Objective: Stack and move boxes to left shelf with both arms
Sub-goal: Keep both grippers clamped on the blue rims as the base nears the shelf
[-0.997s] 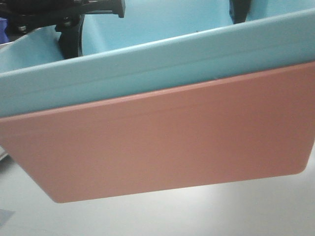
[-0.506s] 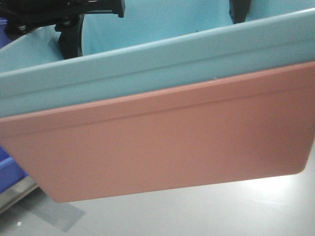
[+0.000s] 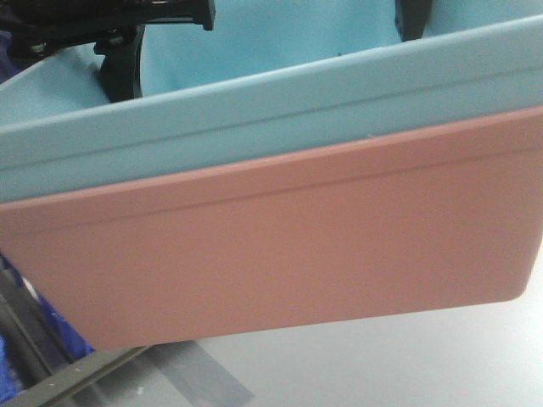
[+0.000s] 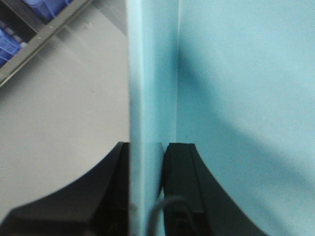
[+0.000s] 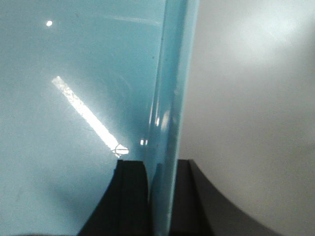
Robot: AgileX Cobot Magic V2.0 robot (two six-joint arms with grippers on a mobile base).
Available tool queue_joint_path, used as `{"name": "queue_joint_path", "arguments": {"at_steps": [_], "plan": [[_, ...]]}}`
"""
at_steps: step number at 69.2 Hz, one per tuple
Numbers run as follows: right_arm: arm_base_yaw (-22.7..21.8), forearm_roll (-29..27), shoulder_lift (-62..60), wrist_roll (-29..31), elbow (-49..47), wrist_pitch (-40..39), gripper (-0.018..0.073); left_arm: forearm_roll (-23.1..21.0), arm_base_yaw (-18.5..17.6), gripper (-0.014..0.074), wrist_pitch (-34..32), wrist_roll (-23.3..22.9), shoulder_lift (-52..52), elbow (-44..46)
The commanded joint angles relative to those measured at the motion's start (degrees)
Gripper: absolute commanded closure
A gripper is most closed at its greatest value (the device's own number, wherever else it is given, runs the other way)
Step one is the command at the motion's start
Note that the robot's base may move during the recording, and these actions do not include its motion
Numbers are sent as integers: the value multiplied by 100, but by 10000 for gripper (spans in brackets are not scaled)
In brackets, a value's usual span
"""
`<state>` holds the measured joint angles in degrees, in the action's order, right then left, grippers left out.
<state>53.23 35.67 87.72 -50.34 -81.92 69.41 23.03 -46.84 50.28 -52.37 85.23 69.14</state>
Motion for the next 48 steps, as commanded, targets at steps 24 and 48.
{"name": "queue_joint_path", "arguments": {"at_steps": [24, 48], "plan": [[175, -265, -207, 52, -251, -113, 506, -129, -215, 606, -1296, 30, -189, 297], [175, -265, -207, 52, -251, -119, 506, -129, -215, 606, -1296, 30, -189, 297]]}}
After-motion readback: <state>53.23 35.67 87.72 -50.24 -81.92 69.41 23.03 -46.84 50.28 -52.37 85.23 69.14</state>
